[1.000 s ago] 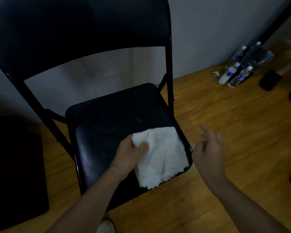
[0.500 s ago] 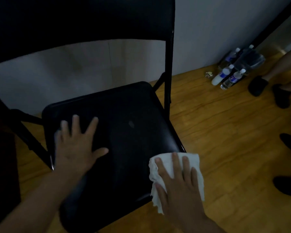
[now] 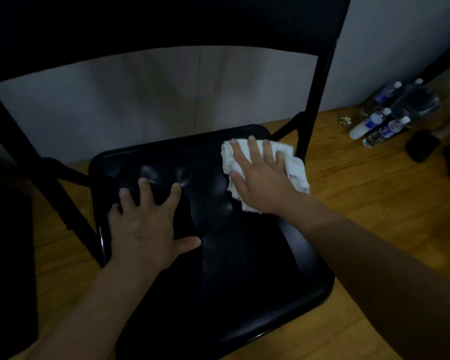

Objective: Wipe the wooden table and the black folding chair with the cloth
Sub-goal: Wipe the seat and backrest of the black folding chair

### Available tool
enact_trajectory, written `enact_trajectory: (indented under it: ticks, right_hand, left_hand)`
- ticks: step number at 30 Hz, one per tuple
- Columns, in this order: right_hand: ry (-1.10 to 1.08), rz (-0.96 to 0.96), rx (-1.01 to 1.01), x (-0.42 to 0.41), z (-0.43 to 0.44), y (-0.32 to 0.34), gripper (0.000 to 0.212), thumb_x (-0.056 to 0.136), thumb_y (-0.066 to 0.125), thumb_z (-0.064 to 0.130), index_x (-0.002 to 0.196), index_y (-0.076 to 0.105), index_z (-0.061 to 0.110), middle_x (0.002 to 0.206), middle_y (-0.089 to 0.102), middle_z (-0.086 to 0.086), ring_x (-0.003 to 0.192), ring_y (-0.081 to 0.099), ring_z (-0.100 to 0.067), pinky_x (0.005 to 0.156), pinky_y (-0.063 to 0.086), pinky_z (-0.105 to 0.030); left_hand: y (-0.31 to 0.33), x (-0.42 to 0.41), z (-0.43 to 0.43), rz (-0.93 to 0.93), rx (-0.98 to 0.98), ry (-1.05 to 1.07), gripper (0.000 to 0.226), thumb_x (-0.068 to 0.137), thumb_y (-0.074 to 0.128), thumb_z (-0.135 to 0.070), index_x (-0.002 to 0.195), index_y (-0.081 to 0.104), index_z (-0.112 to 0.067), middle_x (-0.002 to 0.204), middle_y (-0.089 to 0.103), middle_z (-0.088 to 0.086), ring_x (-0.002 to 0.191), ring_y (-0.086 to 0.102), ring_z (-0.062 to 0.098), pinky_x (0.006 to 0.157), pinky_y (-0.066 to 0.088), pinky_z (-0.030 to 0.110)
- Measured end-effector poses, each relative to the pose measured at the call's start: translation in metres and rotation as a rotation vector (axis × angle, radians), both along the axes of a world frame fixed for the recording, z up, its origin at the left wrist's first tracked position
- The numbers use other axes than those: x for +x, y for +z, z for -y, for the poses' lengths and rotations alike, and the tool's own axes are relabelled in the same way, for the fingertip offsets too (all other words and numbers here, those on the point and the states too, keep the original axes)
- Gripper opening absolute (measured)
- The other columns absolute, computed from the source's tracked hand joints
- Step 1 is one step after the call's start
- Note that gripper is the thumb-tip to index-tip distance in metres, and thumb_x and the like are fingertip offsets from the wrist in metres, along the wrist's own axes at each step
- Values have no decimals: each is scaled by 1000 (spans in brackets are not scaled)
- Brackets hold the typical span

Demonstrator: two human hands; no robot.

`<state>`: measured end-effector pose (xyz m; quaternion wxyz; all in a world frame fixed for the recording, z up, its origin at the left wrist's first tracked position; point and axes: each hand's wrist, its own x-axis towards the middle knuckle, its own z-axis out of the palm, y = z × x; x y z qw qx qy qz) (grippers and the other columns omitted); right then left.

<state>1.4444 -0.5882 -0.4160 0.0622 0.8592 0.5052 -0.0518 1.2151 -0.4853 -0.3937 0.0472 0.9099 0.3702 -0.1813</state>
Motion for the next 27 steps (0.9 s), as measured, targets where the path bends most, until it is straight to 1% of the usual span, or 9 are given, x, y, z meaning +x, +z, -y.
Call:
enact_trajectory:
  ticks: [4, 7, 9, 11, 14, 17, 21, 23, 27]
  right_hand:
    - [-14, -135, 83, 30, -50, 12, 72, 104, 37, 52, 163, 9, 22, 164, 28, -14, 146, 29, -41, 114, 23, -61]
    - [-81, -292, 132, 49, -68, 24, 69, 100, 47, 56, 150, 36, 11, 145, 50, -16, 131, 49, -36, 111, 37, -52]
    - [-29, -254, 106, 49, -56, 27, 65, 98, 49, 59, 147, 48, 16, 150, 43, -20, 133, 49, -37, 111, 39, -49]
    - [47, -173, 116, 39, -25, 27, 65, 98, 54, 56, 154, 44, 24, 160, 31, -25, 143, 38, -40, 115, 35, -53]
    - [166, -96, 124, 11, 43, 23, 63, 97, 57, 48, 155, 42, 27, 161, 32, -24, 147, 32, -42, 113, 31, -61]
    - [134, -185, 111, -26, 120, 21, 65, 96, 43, 52, 157, 36, 32, 166, 24, -16, 154, 21, -37, 116, 24, -61]
    - [96, -215, 58, -81, 204, 16, 64, 101, 28, 58, 161, 14, 41, 172, 5, -7, 158, -3, -27, 121, 14, -63]
    - [84, -187, 43, -105, 226, 12, 67, 101, 33, 57, 162, 11, 40, 172, 1, -5, 158, -5, -28, 121, 13, -66]
    - [143, -95, -15, -136, 230, 6, 80, 91, 50, 59, 162, 17, 38, 171, 13, -8, 155, 4, -45, 114, 18, -75]
  left_hand:
    - [-4, -6, -2, 29, -13, 21, 122, 52, 34, -102, 150, -13, -49, 165, -2, 12, 146, 12, 44, 111, 29, 55]
    - [-3, -6, -3, 14, -18, 31, 123, 49, 32, -104, 150, -14, -51, 165, -3, 9, 146, 13, 43, 110, 30, 54]
    - [-1, -5, -4, 0, -29, 35, 124, 48, 32, -105, 150, -12, -51, 165, -3, 9, 146, 14, 43, 109, 30, 54]
    - [2, -6, -5, -7, -40, 35, 125, 46, 32, -105, 151, -12, -51, 165, -2, 9, 146, 14, 43, 109, 31, 54]
    - [3, -6, -5, -18, -44, 33, 128, 43, 30, -107, 151, -11, -51, 165, 0, 10, 145, 16, 44, 107, 33, 55]
    - [4, -5, -4, -24, -40, 40, 128, 43, 32, -106, 151, -9, -51, 165, 1, 11, 145, 17, 46, 106, 34, 56]
    - [7, -4, -3, -40, -55, 43, 127, 45, 34, -105, 151, -9, -51, 165, -1, 11, 145, 15, 46, 108, 32, 57]
    - [7, -5, -2, -36, -57, 41, 125, 47, 36, -105, 151, -8, -51, 165, 0, 11, 145, 15, 46, 109, 32, 57]
    - [9, -4, -3, -35, -61, 38, 125, 48, 37, -104, 152, -7, -51, 164, 2, 12, 144, 17, 46, 109, 31, 56]
